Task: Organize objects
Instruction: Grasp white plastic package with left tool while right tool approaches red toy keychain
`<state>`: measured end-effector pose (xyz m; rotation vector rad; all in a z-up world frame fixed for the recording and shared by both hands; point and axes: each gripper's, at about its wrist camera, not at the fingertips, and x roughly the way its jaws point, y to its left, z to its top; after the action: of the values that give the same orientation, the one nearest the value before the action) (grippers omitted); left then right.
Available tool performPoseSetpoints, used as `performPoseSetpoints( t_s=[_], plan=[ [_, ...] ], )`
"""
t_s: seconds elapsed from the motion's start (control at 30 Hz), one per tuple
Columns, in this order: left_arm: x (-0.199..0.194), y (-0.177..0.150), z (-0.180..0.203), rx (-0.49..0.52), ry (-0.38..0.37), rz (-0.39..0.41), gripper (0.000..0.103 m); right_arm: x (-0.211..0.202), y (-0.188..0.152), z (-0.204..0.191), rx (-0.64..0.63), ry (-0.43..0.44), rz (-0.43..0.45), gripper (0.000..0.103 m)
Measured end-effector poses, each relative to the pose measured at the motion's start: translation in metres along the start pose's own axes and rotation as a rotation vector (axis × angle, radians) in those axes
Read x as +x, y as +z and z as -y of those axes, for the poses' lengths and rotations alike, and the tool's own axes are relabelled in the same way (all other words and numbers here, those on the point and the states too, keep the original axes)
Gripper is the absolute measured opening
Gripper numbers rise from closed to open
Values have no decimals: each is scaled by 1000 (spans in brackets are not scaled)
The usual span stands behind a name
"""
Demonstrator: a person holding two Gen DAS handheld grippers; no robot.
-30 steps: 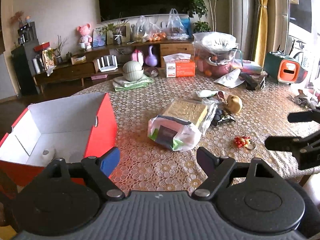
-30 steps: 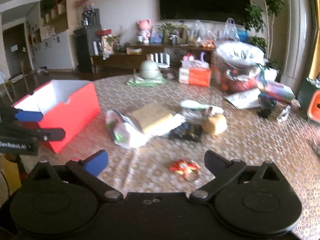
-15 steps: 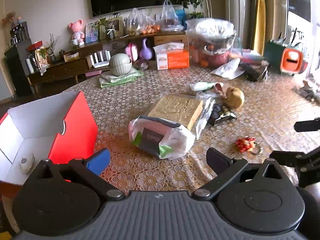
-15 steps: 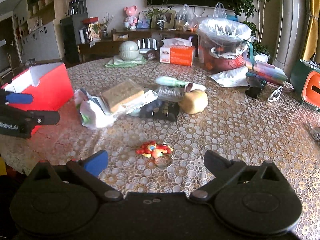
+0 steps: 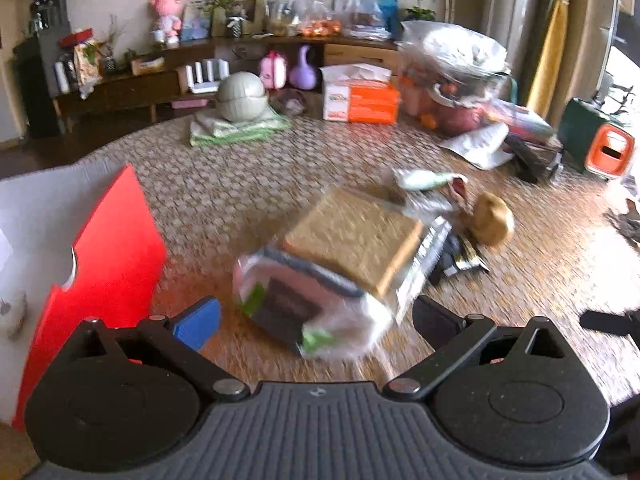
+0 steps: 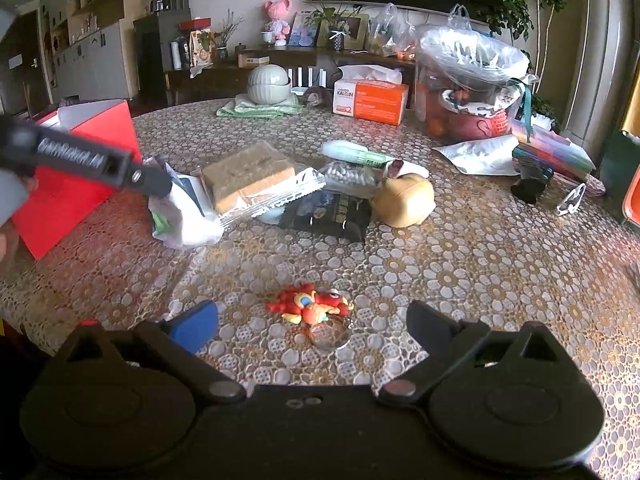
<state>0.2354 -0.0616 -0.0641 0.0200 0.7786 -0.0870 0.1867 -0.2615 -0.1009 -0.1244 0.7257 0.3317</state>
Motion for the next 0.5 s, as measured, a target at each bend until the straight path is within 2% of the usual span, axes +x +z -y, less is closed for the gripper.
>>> performPoseSetpoints(
  t_s=[0.1,0.23,0.5],
  plan=[
    [12,9,2,-5,48,-7,103,6,1,-1,-4,2,-4,100],
    [31,17,-3,-59,95,-55,103,12,2,0,-2,5,-10,100],
    [65,12,-14,-128,108,-158,103,24,5,-2,-5,6,-15,97]
  ],
)
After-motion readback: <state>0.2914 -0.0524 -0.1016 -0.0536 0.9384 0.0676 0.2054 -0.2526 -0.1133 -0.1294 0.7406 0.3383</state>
